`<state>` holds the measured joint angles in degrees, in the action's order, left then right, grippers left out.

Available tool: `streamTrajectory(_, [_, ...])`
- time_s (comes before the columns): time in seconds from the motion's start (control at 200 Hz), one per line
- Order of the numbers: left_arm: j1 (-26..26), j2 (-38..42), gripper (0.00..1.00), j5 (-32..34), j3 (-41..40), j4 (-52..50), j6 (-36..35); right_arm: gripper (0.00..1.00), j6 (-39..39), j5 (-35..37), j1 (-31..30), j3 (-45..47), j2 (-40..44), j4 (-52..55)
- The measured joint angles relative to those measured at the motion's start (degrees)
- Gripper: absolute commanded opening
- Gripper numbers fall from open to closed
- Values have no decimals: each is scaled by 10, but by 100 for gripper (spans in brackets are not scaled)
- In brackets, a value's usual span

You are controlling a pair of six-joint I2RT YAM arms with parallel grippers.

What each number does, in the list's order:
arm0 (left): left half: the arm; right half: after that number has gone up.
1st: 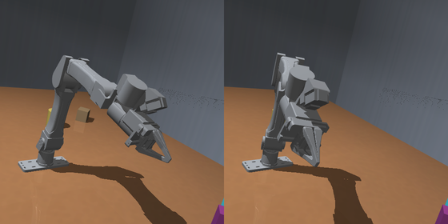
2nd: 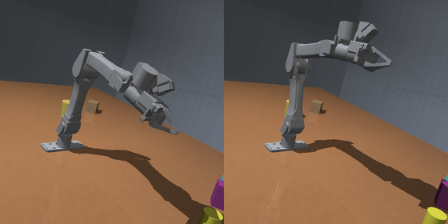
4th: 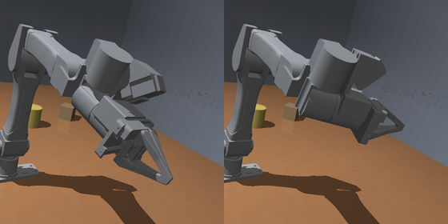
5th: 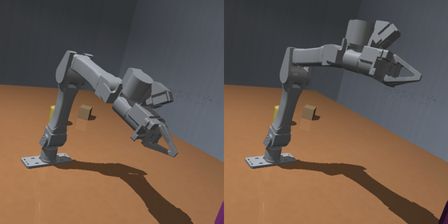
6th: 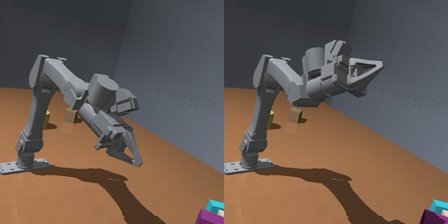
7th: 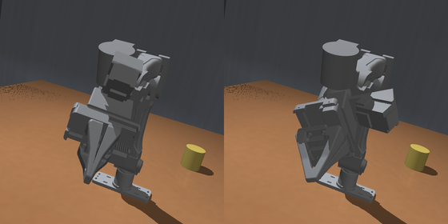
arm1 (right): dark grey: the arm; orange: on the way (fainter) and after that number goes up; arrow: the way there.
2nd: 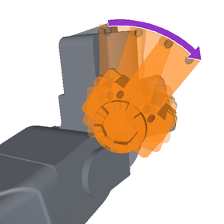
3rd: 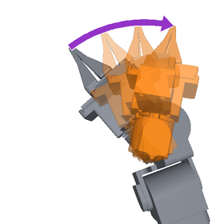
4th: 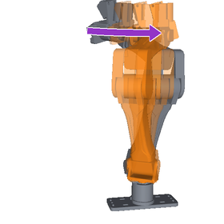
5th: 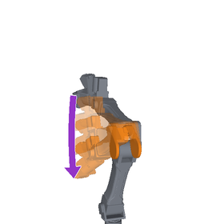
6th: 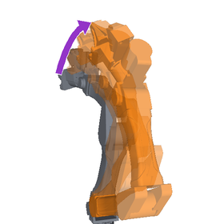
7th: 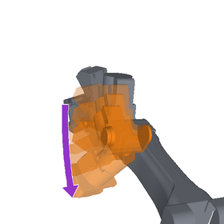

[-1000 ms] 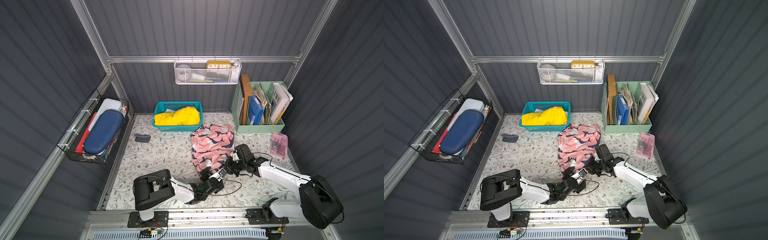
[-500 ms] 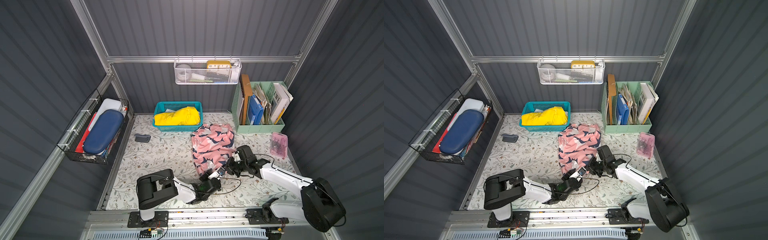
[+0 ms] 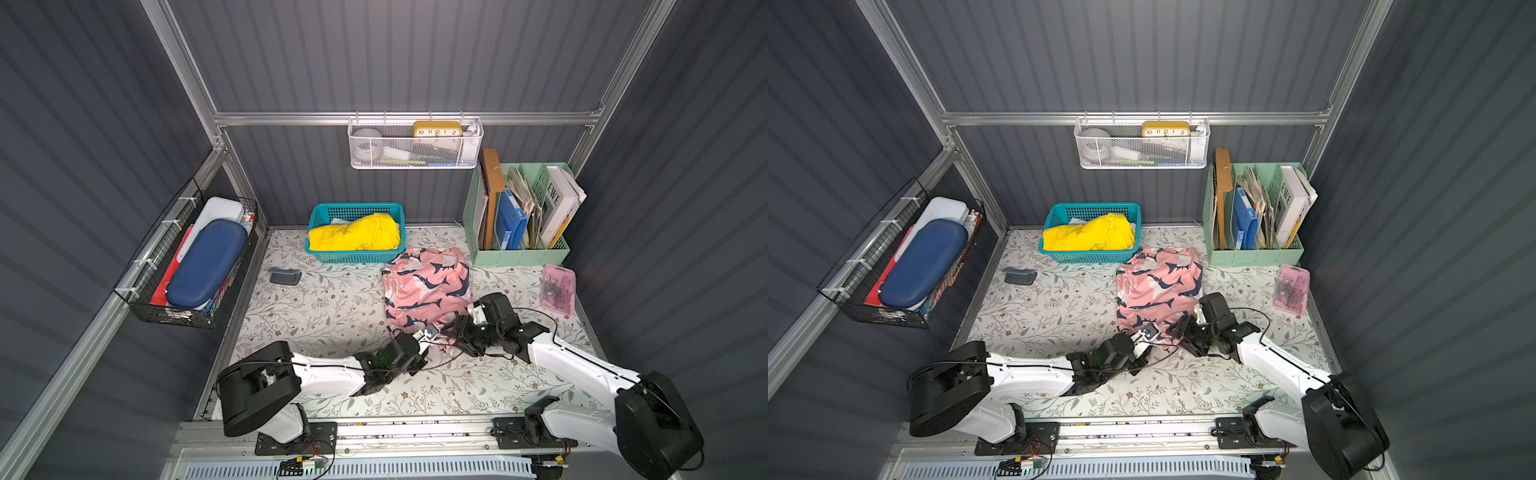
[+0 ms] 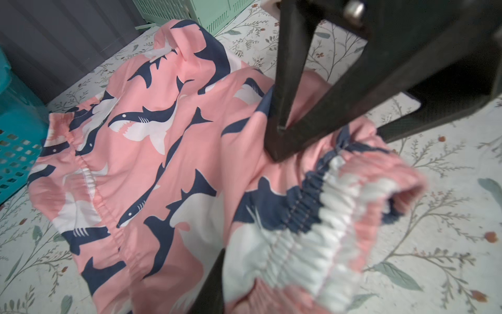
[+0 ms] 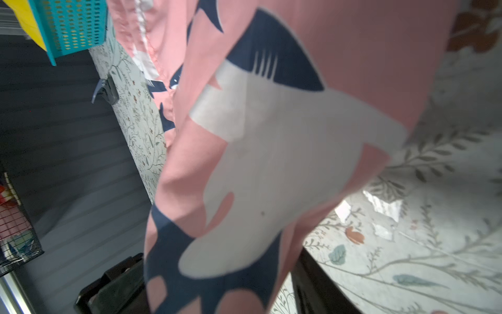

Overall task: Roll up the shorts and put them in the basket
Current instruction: Roll the shorts at the center of the board.

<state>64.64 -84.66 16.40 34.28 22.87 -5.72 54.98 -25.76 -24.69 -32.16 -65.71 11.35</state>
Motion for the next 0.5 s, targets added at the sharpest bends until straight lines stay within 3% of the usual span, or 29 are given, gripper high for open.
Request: streamTrajectory(0.5, [-106,0,31,-282,161,-271,-113,62,-210,144,3,-14,168,106])
